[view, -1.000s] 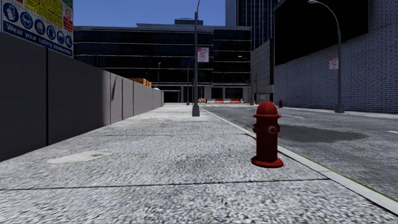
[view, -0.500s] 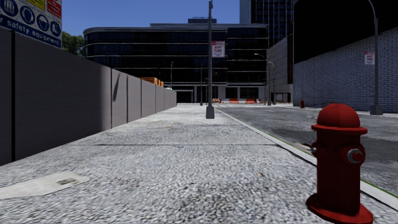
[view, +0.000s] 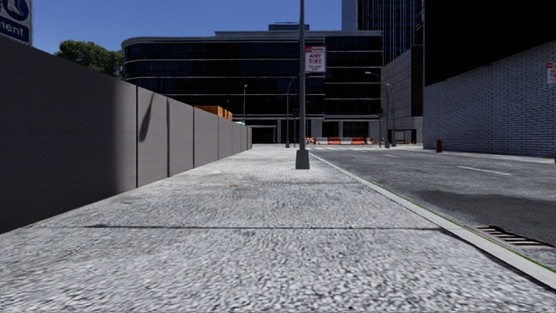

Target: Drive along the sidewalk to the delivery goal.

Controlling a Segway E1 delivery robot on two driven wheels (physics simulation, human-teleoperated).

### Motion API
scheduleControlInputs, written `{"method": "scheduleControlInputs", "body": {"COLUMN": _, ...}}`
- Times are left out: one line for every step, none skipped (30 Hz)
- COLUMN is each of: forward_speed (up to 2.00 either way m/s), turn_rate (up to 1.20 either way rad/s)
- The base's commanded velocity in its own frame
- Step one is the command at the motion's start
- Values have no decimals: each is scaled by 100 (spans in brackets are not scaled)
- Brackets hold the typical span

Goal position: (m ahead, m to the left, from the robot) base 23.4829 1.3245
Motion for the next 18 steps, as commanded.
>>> {"method": "scheduleControlInputs", "body": {"forward_speed": 200, "turn_rate": 0}}
{"method": "scheduleControlInputs", "body": {"forward_speed": 200, "turn_rate": 0}}
{"method": "scheduleControlInputs", "body": {"forward_speed": 200, "turn_rate": 0}}
{"method": "scheduleControlInputs", "body": {"forward_speed": 200, "turn_rate": 0}}
{"method": "scheduleControlInputs", "body": {"forward_speed": 200, "turn_rate": 0}}
{"method": "scheduleControlInputs", "body": {"forward_speed": 200, "turn_rate": 0}}
{"method": "scheduleControlInputs", "body": {"forward_speed": 200, "turn_rate": 0}}
{"method": "scheduleControlInputs", "body": {"forward_speed": 200, "turn_rate": 0}}
{"method": "scheduleControlInputs", "body": {"forward_speed": 200, "turn_rate": 0}}
{"method": "scheduleControlInputs", "body": {"forward_speed": 200, "turn_rate": 0}}
{"method": "scheduleControlInputs", "body": {"forward_speed": 200, "turn_rate": 0}}
{"method": "scheduleControlInputs", "body": {"forward_speed": 200, "turn_rate": 0}}
{"method": "scheduleControlInputs", "body": {"forward_speed": 200, "turn_rate": 0}}
{"method": "scheduleControlInputs", "body": {"forward_speed": 200, "turn_rate": 0}}
{"method": "scheduleControlInputs", "body": {"forward_speed": 200, "turn_rate": 0}}
{"method": "scheduleControlInputs", "body": {"forward_speed": 200, "turn_rate": 0}}
{"method": "scheduleControlInputs", "body": {"forward_speed": 200, "turn_rate": 0}}
{"method": "scheduleControlInputs", "body": {"forward_speed": 200, "turn_rate": 0}}
